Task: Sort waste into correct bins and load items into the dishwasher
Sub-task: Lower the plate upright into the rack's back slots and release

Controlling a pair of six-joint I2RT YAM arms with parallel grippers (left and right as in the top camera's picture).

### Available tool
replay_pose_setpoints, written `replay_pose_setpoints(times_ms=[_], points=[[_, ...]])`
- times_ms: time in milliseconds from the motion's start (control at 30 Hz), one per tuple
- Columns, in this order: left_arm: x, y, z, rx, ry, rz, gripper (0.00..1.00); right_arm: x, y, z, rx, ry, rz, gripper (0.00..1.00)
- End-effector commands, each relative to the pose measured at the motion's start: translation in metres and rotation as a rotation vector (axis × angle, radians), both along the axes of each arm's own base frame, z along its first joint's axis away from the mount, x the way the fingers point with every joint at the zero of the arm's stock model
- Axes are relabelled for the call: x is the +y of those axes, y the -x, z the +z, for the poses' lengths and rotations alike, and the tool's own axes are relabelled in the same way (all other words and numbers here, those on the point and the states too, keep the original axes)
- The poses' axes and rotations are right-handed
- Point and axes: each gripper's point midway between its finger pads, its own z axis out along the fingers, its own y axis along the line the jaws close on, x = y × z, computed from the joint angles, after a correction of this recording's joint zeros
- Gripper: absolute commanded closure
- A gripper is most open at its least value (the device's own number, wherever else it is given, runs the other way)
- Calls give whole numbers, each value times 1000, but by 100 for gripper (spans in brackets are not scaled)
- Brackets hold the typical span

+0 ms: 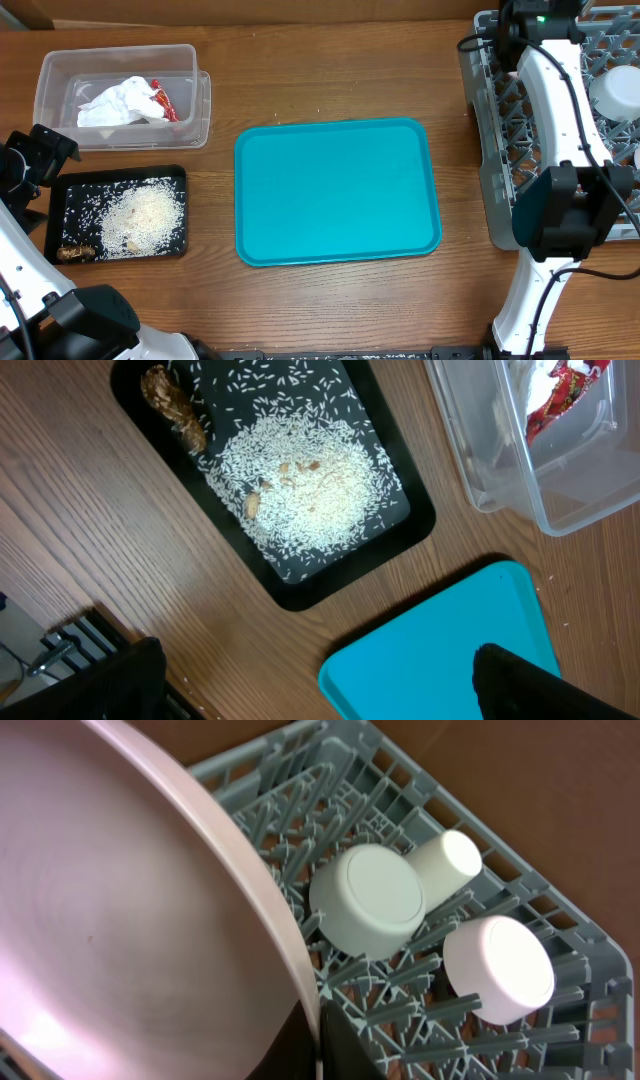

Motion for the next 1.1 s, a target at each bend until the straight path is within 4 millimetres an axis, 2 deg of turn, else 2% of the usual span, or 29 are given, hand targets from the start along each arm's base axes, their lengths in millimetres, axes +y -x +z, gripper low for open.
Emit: replay_pose_setpoints(times_ms=[0, 100, 233, 267, 367, 500, 533, 567, 600, 733, 900, 967, 1067], points=[[-2, 0, -1, 5, -1, 11, 0, 1, 3, -21, 56, 6, 1, 96], [-2, 0, -1, 5, -1, 11, 0, 8, 5, -31, 93, -27, 23, 96], [-2, 0, -1, 5, -1, 10, 0, 15, 10, -26, 115, -21, 37, 93], [-2, 0, -1, 5, -1, 10, 0, 16, 11, -23, 115, -18, 39, 92], [-2, 0, -1, 5, -1, 10, 0, 19, 16, -8, 96, -18, 42, 74], [-2, 0, -1, 5, -1, 11, 1, 29, 25, 25, 49, -29, 64, 74], [-2, 0, -1, 5, -1, 10, 0, 34, 27, 34, 33, -44, 78, 61], [-2, 0, -1, 5, -1, 10, 0, 40, 30, 44, 14, -70, 98, 37], [-2, 0, -1, 5, -1, 10, 0, 44, 34, 52, -4, -94, 116, 0], [-2, 0, -1, 5, -1, 10, 0, 59, 58, 92, -133, -224, 135, 0], [-2, 0, -1, 5, -1, 11, 0, 82, 110, 138, -236, -416, 189, 0], [-2, 0, -1, 5, -1, 11, 0, 91, 135, 148, -230, -472, 222, 0], [-2, 0, -1, 5, -1, 11, 0, 101, 171, 151, -177, -539, 248, 0]])
